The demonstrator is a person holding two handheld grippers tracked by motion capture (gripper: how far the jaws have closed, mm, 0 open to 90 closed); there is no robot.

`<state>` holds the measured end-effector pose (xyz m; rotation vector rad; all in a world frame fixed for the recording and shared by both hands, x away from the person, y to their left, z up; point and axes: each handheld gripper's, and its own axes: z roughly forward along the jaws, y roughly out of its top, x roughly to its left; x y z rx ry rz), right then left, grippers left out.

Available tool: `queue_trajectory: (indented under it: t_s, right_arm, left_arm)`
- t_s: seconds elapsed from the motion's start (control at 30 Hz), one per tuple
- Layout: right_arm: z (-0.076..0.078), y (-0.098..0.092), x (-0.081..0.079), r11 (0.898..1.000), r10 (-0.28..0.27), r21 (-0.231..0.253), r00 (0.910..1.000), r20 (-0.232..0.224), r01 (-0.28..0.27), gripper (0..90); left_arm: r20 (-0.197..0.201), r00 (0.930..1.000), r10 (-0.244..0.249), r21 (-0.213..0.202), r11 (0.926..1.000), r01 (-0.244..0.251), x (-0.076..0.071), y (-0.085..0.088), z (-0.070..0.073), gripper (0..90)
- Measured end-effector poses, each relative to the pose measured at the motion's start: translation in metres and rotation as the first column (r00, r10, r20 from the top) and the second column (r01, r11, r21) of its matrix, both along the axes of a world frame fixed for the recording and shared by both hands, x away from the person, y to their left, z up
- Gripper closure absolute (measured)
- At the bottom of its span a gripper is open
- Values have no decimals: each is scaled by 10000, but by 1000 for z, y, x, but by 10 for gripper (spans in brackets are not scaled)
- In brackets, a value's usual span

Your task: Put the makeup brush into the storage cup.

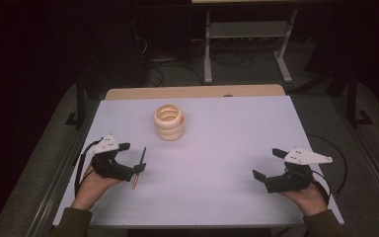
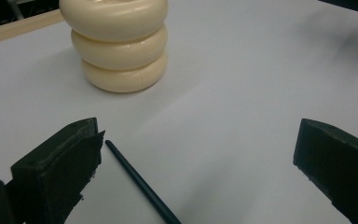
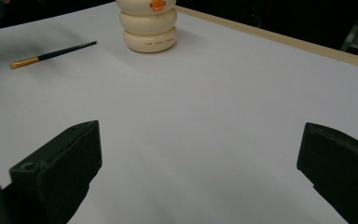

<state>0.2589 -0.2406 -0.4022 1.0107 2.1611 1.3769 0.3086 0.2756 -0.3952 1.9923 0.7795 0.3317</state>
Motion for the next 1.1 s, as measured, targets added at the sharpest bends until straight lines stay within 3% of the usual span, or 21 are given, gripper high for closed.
queue_trajectory:
  t_s: [1.1]
  right_arm:
    - [0,0,0,10000,5,-16,10000,87,-5,0]
  left_arm:
    - [189,9994,286,1,9996,-286,24,-10,8,3]
